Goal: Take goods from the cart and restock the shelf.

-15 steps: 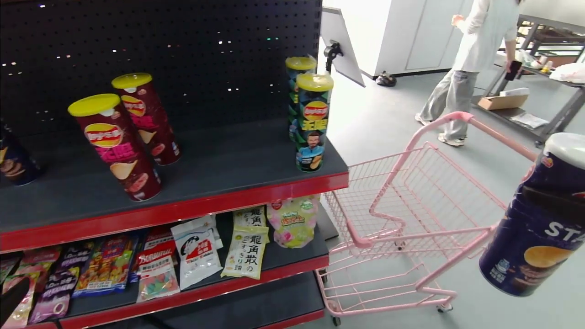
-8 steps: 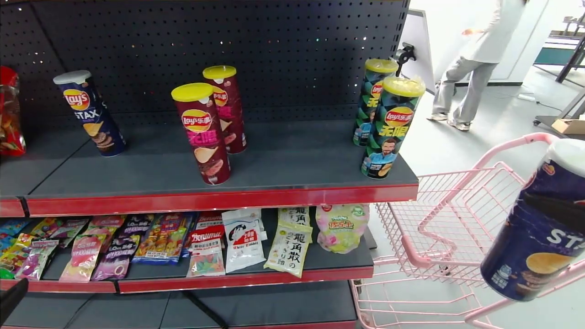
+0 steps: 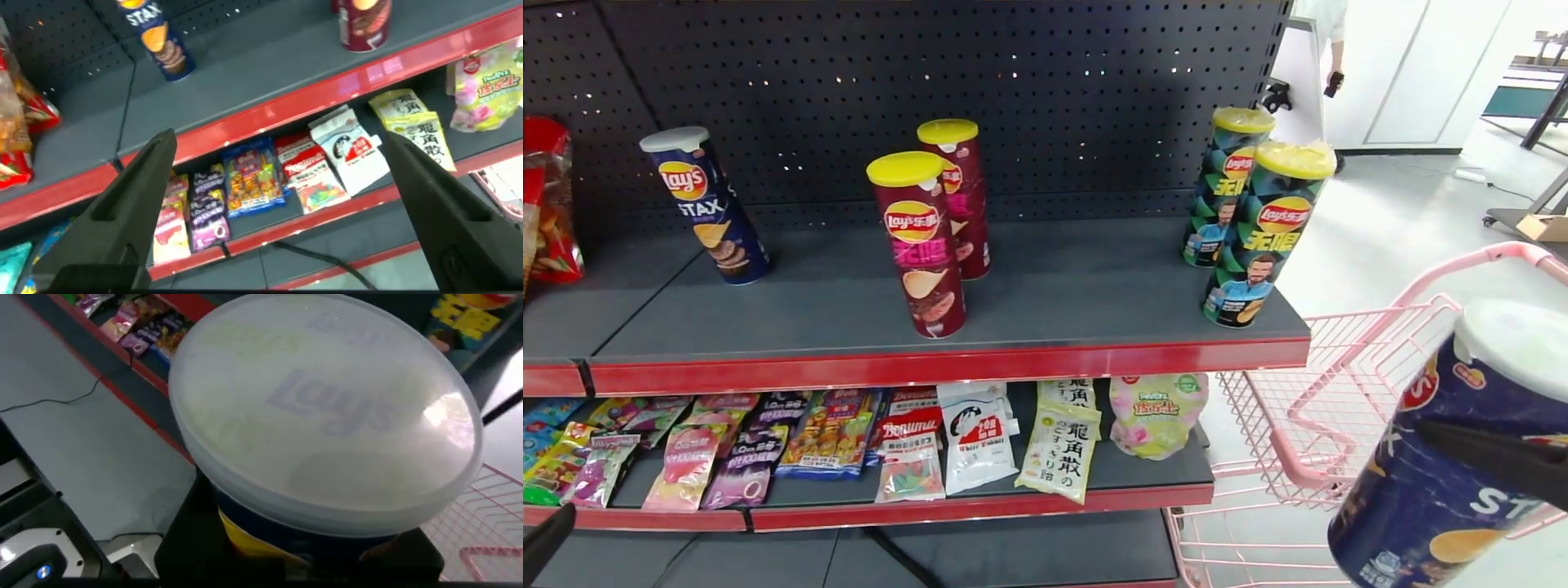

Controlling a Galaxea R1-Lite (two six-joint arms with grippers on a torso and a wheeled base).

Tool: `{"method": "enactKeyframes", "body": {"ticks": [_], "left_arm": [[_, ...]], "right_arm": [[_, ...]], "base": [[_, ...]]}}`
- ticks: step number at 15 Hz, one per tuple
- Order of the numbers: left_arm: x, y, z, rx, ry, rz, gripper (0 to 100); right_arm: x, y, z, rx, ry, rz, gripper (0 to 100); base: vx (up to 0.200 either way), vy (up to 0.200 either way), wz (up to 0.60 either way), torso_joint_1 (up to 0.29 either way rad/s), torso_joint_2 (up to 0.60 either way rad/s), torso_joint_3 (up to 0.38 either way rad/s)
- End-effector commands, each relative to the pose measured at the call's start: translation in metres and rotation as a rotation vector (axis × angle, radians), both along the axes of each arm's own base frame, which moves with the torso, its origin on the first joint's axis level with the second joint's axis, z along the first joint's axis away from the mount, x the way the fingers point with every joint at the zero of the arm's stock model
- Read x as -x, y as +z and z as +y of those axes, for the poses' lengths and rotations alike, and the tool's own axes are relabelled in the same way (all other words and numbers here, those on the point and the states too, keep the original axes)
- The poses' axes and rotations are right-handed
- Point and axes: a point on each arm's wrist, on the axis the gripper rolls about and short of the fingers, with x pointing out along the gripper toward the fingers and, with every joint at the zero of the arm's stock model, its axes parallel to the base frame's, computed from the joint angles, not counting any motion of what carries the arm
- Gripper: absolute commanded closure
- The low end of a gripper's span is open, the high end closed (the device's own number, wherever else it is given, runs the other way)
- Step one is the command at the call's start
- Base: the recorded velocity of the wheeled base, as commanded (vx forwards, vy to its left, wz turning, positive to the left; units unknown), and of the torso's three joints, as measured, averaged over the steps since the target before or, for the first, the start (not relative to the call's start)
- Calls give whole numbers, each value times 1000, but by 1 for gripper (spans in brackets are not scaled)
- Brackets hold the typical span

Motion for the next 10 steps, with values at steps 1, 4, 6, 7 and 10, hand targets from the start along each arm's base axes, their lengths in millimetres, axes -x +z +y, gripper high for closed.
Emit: {"method": "enactKeyframes", "body": {"ticks": [1,4,6,7,10], "left_arm": [[0,0,0,0,1,-1,0],[0,0,0,0,1,1,0],[0,0,0,0,1,-1,0],[0,0,0,0,1,-1,0],[0,0,0,-2,1,-1,0]], "right_arm": [[0,-3,2,5,26,13,100],[1,-3,6,3,67,15,100],[2,-2,7,3,77,10,100],[3,-1,7,1,83,9,100],[5,-4,11,3,131,19,100]], "base": [[0,200,0,-7,7,-2],[0,200,0,1,1,-1],[0,200,0,2,2,2],[0,200,0,-2,2,2],[0,200,0,1,1,-1]]}}
